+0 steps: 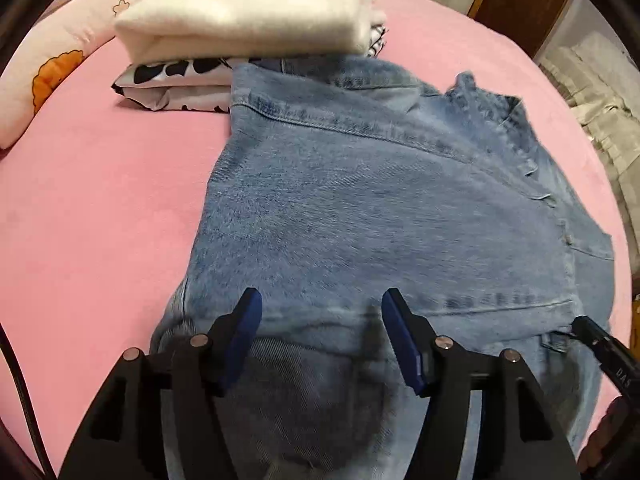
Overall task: Fold large clothes
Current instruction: 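Flatten the folded jacket with both tools open, then grasp the jacket hem with both tools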
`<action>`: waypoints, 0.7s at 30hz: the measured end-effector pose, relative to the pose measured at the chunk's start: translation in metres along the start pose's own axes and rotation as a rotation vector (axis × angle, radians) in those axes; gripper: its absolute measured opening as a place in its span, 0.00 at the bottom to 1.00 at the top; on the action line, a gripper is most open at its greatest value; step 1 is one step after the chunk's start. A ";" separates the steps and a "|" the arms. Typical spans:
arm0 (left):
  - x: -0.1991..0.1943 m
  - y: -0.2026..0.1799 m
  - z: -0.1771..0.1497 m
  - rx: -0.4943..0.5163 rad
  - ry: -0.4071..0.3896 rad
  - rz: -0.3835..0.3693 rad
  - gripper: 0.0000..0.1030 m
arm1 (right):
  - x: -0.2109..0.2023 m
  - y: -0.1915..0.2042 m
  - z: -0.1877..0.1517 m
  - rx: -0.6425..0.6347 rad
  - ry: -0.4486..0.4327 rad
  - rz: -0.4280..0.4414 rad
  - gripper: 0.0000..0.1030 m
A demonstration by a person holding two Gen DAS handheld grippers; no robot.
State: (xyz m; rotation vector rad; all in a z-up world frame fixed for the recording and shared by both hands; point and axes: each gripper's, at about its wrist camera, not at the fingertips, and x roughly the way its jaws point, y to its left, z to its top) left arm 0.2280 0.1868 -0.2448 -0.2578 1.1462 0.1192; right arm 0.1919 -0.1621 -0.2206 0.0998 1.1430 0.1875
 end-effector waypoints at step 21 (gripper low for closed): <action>-0.168 -0.007 -0.057 0.025 -0.073 0.064 0.60 | -0.143 -0.010 0.007 -0.118 -0.170 0.112 0.30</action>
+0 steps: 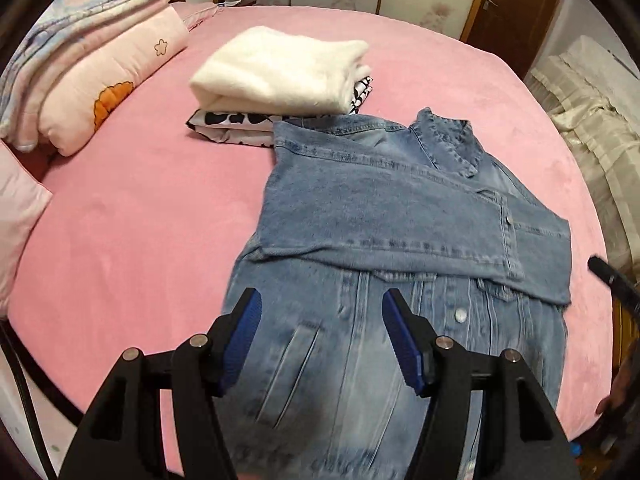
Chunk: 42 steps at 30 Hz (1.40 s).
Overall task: Fold large clothes
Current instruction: 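Grasp the jacket hem with both tools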
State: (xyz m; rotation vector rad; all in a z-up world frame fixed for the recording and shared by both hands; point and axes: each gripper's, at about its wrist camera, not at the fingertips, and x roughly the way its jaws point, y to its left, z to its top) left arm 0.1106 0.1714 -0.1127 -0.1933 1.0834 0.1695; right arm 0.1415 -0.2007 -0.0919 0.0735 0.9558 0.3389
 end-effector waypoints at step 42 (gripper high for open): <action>0.117 0.128 -0.156 -0.052 0.406 -0.427 0.53 | -0.022 -0.130 -0.254 0.333 0.360 -0.046 0.44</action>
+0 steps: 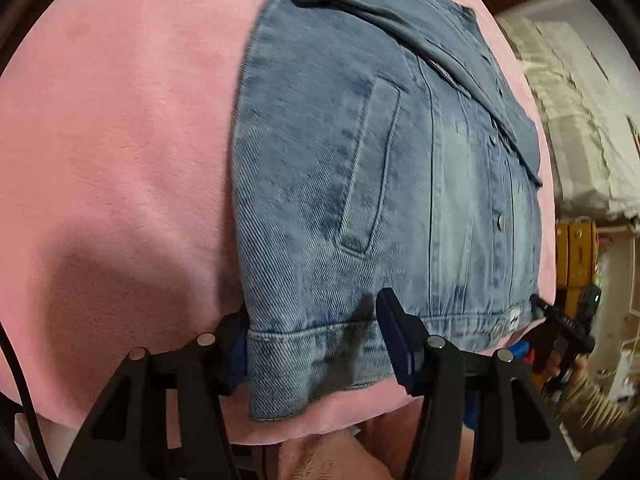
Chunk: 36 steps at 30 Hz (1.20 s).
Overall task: Fold large clothes
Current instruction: 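Grasp the jacket hem with both tools, then lift the hem with both tools and fold it over toward the collar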
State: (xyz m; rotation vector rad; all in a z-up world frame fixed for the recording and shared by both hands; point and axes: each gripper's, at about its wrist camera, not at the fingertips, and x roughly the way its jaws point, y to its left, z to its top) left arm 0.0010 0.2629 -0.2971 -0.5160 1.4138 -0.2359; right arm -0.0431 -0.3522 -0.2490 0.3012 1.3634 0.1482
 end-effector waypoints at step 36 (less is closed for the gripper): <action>-0.033 -0.099 0.012 0.053 0.074 0.207 0.10 | -0.072 0.063 0.013 -0.168 -0.003 -0.057 0.16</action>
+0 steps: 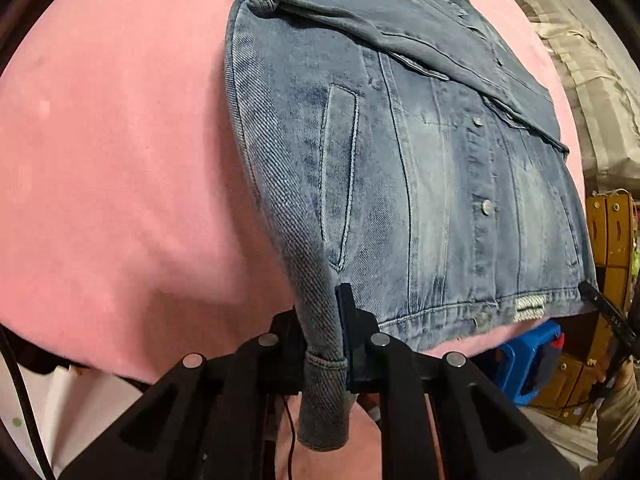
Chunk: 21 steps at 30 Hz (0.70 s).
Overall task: Fold large clothes
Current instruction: 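Lift the hem with both tools and fold it over toward the collar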
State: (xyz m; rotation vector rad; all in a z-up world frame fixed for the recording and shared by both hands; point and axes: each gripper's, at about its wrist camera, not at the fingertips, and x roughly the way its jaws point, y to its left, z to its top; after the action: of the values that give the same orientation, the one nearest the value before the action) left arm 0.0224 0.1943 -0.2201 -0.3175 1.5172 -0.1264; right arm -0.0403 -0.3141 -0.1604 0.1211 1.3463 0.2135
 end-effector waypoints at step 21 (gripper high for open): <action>-0.103 0.028 0.081 -0.195 -0.084 -0.196 0.10 | -0.043 -0.010 0.088 0.029 0.029 0.053 0.16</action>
State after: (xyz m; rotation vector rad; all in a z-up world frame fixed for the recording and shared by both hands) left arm 0.0940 0.2598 -0.1277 -0.6203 1.4160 -0.1185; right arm 0.0370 -0.3302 -0.1024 0.1791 1.3768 0.2410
